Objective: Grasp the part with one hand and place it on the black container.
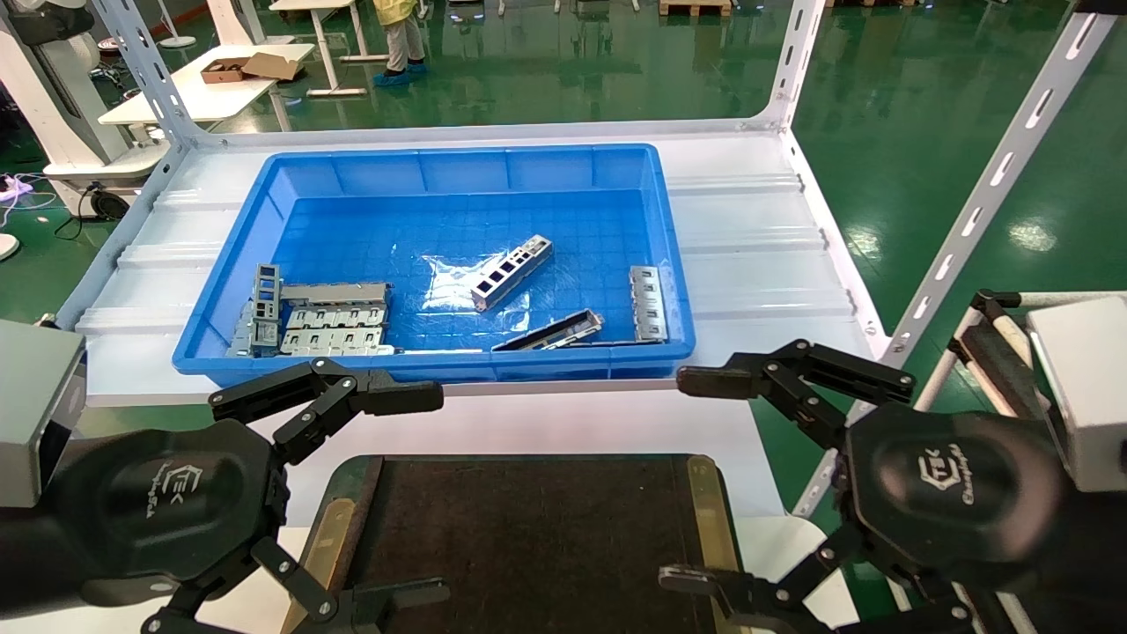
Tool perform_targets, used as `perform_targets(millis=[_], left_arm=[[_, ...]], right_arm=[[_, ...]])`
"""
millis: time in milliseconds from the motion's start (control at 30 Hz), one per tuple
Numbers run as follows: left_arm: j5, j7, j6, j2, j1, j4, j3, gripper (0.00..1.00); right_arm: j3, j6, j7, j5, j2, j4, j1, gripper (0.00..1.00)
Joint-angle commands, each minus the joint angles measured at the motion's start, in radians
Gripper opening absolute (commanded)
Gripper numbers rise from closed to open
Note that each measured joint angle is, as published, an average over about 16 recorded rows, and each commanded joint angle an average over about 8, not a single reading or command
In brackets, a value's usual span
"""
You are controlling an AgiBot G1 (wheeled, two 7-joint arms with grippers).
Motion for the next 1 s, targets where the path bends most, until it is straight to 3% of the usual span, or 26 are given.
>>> perform_targets(millis=[33,1000], left_arm=[[0.000,0.000,0.000,0.000,0.000,0.000,0.000,1.00],[0.000,0.000,0.000,0.000,0.000,0.000,0.000,1.00]], right_arm=[[0.000,0.000,0.000,0.000,0.000,0.000,0.000,1.00],[0.000,0.000,0.000,0.000,0.000,0.000,0.000,1.00]])
